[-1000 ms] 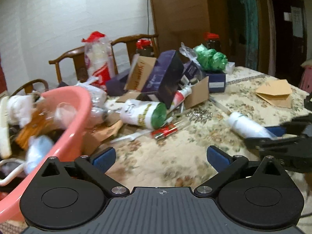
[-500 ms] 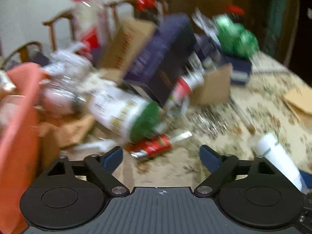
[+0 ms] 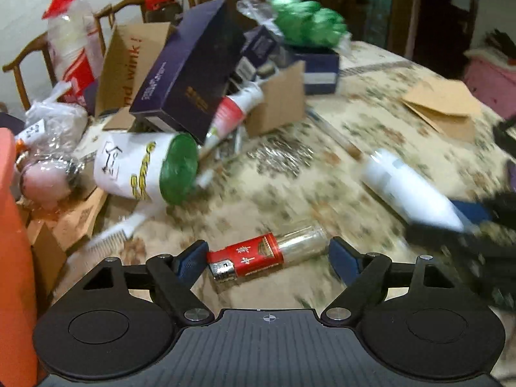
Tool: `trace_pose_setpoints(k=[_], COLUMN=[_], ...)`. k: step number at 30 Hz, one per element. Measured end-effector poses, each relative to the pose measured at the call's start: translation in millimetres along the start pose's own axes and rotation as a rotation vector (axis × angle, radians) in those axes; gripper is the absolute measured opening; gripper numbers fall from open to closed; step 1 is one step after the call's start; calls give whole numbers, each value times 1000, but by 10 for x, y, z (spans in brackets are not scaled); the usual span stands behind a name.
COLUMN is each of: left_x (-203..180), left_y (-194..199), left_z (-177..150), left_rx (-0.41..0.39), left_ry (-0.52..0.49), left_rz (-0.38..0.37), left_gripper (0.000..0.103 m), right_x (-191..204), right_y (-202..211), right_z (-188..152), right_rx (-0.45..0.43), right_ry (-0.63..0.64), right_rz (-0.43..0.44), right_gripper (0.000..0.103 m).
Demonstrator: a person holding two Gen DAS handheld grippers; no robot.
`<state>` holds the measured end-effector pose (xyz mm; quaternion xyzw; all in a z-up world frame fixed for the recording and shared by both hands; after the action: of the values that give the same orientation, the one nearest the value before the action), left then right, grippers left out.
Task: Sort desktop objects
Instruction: 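Grasp the red-labeled glass vial with the left gripper while the right gripper holds the bottle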
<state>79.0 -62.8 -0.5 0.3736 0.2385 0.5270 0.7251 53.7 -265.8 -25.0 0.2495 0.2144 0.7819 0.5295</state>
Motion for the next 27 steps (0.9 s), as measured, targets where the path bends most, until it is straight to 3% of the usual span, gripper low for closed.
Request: trace_pose_setpoints(k=[2,6,9,13,18,27], left_x=[-40,-56,-33,-55,-75,-232], left_y=[89,195,271,126,222,278], left_z=[-73,-137,-161,-210,-238,-328], left_rx=[-11,-64,-103,-78,-109,-141], left_ry=[-8,-47,-26,22,120,151], left_rz=[9,113,92,92,-19,43], left_gripper=[82,82,82,82,82,82], right_x=[-1,-1,1,2,13,22], right_y=[1,1,0,2,15,11], right_z=[-1,0,0,-2,-7,-15], right_rx=[0,0,0,-2,-3,2], right_ry=[-3,-4,-4,-4,5,-1], right_rz=[3,3,3,4,24,1], right_gripper=[41,41,41,42,43,40])
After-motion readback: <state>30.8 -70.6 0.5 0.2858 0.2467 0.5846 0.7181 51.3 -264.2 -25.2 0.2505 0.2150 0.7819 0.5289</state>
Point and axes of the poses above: each gripper's, at about its wrist camera, not at the fingertips, and y roughly against the way its jaws point, x to its left, z to its top, the point moved 1 cm from there along -y, roughly the way its jaws point, and after that the axes turned 3 degrees about x, right-handed, at the moved point
